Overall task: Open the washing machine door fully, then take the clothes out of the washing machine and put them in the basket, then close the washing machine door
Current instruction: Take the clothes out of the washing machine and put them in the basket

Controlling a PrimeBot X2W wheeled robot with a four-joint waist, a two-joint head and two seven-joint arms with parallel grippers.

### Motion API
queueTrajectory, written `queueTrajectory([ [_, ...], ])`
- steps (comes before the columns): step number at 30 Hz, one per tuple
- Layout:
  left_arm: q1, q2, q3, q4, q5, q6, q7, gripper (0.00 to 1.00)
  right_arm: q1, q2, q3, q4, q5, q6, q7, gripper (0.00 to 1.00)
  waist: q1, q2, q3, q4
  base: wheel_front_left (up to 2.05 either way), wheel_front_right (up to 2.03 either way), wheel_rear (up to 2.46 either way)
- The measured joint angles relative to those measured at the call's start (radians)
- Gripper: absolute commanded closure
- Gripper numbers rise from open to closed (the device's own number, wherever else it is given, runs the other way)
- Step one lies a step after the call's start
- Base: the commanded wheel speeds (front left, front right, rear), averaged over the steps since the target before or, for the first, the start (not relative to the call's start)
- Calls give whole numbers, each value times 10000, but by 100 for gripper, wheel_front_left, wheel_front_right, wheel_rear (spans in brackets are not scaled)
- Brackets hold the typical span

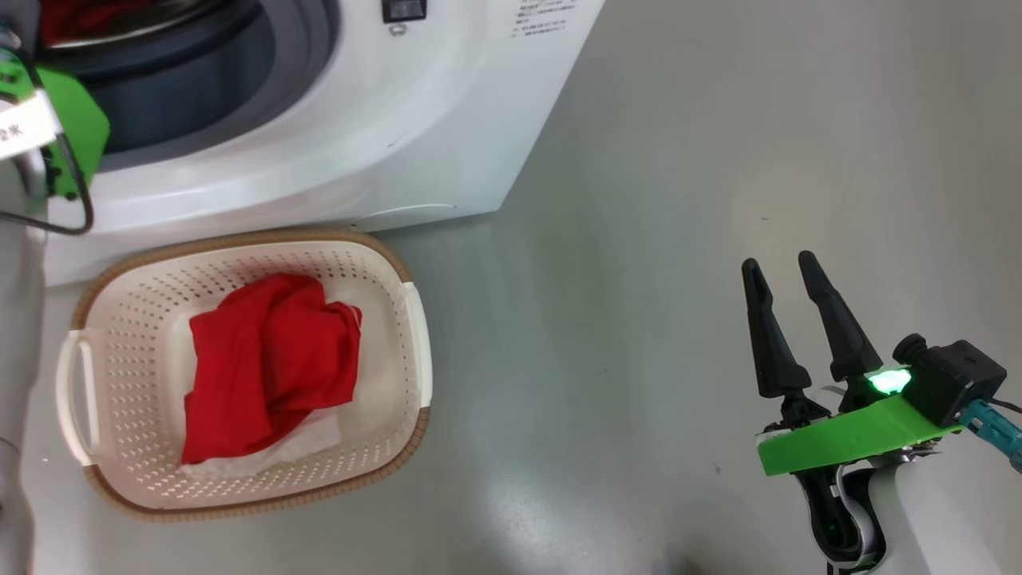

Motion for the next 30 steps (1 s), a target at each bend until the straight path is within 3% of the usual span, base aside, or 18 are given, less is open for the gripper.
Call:
queueTrajectory([
  [28, -652, 817, -662, 157, 245, 295, 1839, 0, -195, 13, 272, -42, 88, 0, 0, 0, -1, 0, 599, -566, 0, 0, 0],
  [30, -652, 817, -662, 159, 163, 295, 1971, 11, -195, 13, 272, -42, 88, 0, 0, 0, 0, 0, 605, -557, 0, 0, 0],
])
